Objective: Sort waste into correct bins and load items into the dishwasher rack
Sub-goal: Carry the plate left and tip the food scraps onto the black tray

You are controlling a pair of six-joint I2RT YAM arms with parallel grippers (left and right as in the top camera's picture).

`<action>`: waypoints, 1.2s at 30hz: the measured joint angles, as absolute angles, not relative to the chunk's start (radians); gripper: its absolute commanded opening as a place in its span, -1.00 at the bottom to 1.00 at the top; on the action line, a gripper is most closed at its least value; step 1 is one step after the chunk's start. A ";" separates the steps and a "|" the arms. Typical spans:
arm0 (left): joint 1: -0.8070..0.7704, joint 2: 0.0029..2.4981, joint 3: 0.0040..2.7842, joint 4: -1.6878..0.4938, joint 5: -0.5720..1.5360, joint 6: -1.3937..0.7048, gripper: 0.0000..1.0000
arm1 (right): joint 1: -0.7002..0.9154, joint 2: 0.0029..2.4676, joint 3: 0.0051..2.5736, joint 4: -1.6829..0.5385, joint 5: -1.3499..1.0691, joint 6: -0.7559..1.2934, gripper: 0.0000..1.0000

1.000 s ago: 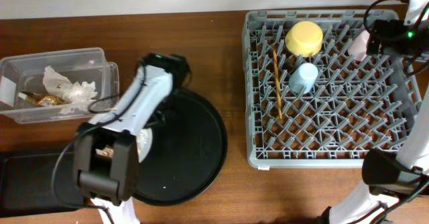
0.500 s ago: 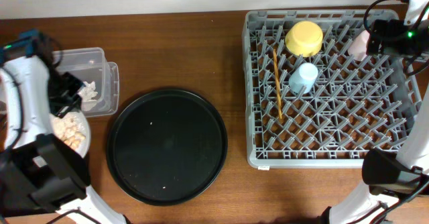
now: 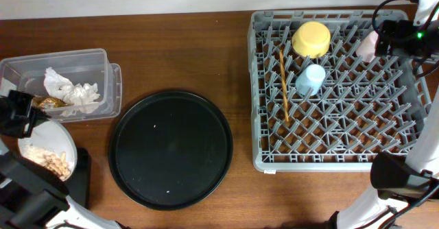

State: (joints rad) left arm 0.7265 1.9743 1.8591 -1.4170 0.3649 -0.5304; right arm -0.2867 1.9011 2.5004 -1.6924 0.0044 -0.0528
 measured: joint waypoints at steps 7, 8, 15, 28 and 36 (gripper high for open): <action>0.864 1.974 1.859 -1.428 0.530 -0.516 -0.99 | -0.287 1.901 2.500 -1.692 0.004 -0.053 0.97; 0.887 1.974 1.858 -1.428 0.556 -0.516 -0.99 | -0.287 1.901 2.500 -1.692 0.004 -0.053 0.97; 1.039 1.974 1.845 -1.427 0.752 -0.462 -0.99 | -0.287 1.901 2.500 -1.692 0.004 -0.052 0.97; 1.128 1.974 1.741 -1.370 0.743 -0.401 -1.00 | -0.287 1.901 2.500 -1.692 0.004 -0.053 0.97; 1.128 1.974 1.740 -1.365 0.816 -0.247 -1.00 | -0.287 1.901 2.500 -1.692 0.004 -0.053 0.97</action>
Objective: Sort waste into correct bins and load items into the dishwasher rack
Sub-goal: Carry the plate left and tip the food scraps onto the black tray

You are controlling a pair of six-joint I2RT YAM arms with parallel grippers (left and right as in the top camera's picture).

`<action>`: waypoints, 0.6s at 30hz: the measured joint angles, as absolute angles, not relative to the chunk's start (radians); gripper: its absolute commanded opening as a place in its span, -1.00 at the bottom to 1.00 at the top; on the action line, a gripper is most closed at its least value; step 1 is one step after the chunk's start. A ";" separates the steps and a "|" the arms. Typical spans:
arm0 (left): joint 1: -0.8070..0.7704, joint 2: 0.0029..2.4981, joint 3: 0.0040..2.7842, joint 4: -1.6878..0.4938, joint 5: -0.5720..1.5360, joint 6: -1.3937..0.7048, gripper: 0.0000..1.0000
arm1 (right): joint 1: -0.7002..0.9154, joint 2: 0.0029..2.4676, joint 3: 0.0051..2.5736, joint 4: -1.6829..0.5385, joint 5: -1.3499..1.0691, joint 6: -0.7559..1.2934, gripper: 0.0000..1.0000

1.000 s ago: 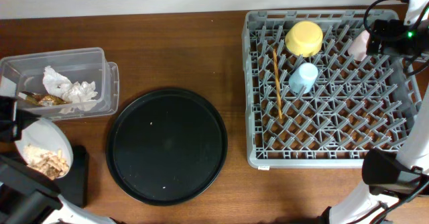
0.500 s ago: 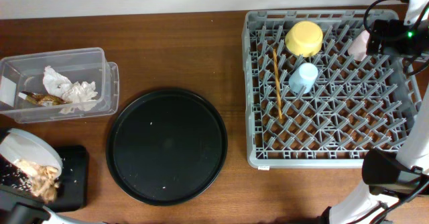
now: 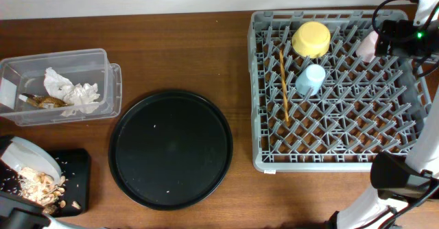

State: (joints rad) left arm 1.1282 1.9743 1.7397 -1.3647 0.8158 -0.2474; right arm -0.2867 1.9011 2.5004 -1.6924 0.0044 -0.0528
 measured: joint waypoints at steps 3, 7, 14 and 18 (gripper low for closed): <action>1.128 1.974 1.739 -1.360 0.894 -0.154 -0.99 | -0.287 1.901 2.500 -1.692 0.004 -0.053 0.97; 1.137 1.974 1.739 -1.406 0.999 -0.073 -1.00 | -0.287 1.901 2.500 -1.692 0.004 -0.053 0.97; 1.286 1.974 1.739 -1.565 1.124 0.032 -0.99 | -0.287 1.901 2.500 -1.692 0.004 -0.052 0.97; 1.334 1.974 1.739 -1.628 1.156 0.095 -1.00 | -0.287 1.901 2.500 -1.692 0.004 -0.053 0.97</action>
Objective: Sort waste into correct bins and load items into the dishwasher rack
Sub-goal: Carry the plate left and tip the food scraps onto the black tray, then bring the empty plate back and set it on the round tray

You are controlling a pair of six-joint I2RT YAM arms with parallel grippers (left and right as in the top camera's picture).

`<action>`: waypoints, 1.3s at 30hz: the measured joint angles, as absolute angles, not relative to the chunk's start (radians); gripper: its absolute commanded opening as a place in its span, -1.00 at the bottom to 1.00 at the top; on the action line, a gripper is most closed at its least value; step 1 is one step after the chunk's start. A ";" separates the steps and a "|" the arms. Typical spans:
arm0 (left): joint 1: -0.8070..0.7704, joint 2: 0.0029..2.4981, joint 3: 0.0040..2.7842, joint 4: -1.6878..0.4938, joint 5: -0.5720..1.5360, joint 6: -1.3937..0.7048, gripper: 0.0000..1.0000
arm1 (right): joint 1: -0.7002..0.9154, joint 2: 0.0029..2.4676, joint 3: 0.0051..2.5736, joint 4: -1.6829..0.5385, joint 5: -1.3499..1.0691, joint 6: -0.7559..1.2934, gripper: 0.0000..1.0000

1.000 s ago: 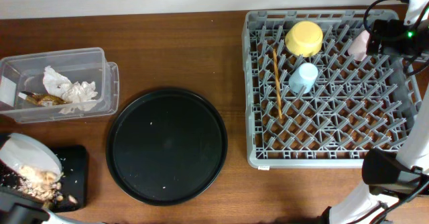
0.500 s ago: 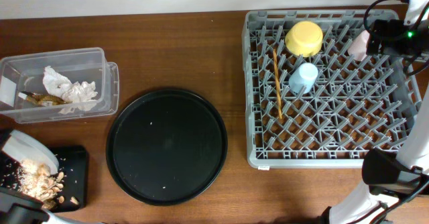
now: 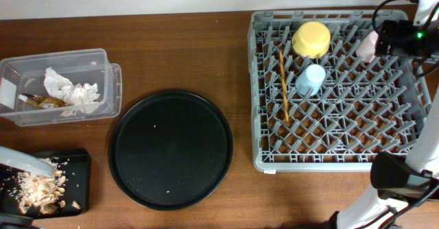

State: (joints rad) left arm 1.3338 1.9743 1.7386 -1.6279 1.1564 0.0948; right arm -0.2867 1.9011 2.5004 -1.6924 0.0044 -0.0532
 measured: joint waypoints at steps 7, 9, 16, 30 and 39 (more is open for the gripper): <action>1.331 1.974 1.737 -1.687 1.221 0.172 -1.00 | -0.287 1.901 2.500 -1.692 0.004 -0.052 0.97; 1.325 1.974 1.737 -1.687 1.226 0.176 -1.00 | -0.287 1.901 2.500 -1.692 0.004 -0.052 0.97; 1.090 1.837 1.731 -1.683 1.130 0.144 -1.00 | -0.287 1.901 2.500 -1.692 0.005 -0.052 0.97; -0.022 1.464 1.649 -1.456 0.619 -0.056 -1.00 | -0.287 1.901 2.500 -1.692 0.004 -0.053 0.97; -0.509 1.468 1.133 -0.908 0.163 -0.385 -0.63 | -0.287 1.901 2.500 -1.692 0.008 -0.053 0.97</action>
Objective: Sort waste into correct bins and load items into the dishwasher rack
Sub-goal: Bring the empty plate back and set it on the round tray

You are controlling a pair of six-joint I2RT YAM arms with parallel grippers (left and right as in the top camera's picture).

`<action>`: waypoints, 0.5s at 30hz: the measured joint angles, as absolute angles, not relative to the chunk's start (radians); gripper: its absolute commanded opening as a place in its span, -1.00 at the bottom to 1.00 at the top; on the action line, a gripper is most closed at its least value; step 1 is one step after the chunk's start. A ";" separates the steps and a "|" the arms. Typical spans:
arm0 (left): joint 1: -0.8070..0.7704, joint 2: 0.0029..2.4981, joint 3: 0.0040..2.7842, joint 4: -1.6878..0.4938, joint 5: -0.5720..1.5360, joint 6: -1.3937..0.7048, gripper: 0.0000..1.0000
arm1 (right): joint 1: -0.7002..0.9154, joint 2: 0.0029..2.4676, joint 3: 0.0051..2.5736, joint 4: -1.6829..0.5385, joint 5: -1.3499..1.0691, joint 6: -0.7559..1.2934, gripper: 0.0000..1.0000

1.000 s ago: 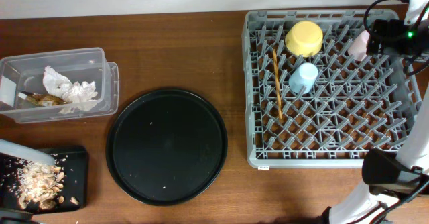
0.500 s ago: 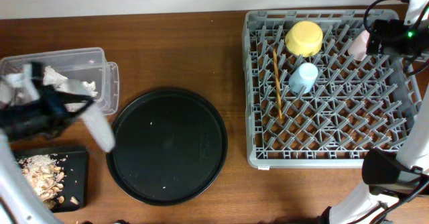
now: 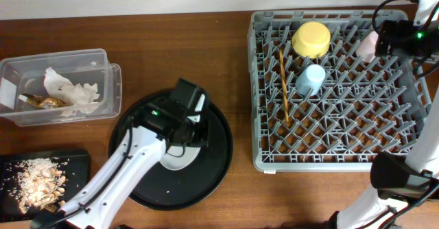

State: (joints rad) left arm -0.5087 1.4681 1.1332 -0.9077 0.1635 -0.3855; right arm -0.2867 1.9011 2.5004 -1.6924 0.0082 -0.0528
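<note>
A white bowl (image 3: 175,160) lies on the round black tray (image 3: 214,162), partly under my left arm. My left gripper (image 3: 189,123) hovers right over the bowl, and its fingers are hidden by its own body. Food scraps (image 3: 38,186) lie in the black bin (image 3: 77,162) at the front left. The grey dishwasher rack (image 3: 343,112) holds a yellow bowl (image 3: 311,38), a light blue cup (image 3: 310,78) and a wooden chopstick (image 3: 283,85). At the rack's far right edge my right gripper (image 3: 376,44) is shut on a pink cup (image 3: 368,46).
A clear plastic bin (image 3: 110,85) at the far left holds crumpled tissue (image 3: 68,88) and a brown wrapper (image 3: 41,101). The right arm's base (image 3: 398,177) stands by the rack's front right corner.
The left arm has moved from the black bin at the front left to the round black tray. The white bowl, tilted over the bin before, now lies empty on the tray. The right arm is unchanged.
The left gripper first held the white bowl with food scraps beside the clear bin. Then the bowl was tilted over the black bin with scraps in the bin. Now the scraps lie in the bin and the empty bowl is on the tray. The right gripper stayed still.
</note>
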 measured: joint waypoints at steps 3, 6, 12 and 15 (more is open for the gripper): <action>-0.551 1.468 1.100 -0.897 0.085 -0.407 -0.12 | -0.287 1.901 2.500 -1.692 0.008 -0.052 0.97; -0.556 1.468 1.100 -0.896 0.047 -0.413 -0.12 | -0.287 1.901 2.500 -1.692 0.008 -0.053 0.97; -0.456 1.448 1.328 -1.157 -0.019 -0.413 -0.11 | -0.287 1.901 2.500 -1.692 0.008 -0.053 0.97; -0.263 1.365 1.487 -1.287 -0.079 -0.413 -0.04 | -0.287 1.901 2.500 -1.692 0.008 -0.052 0.97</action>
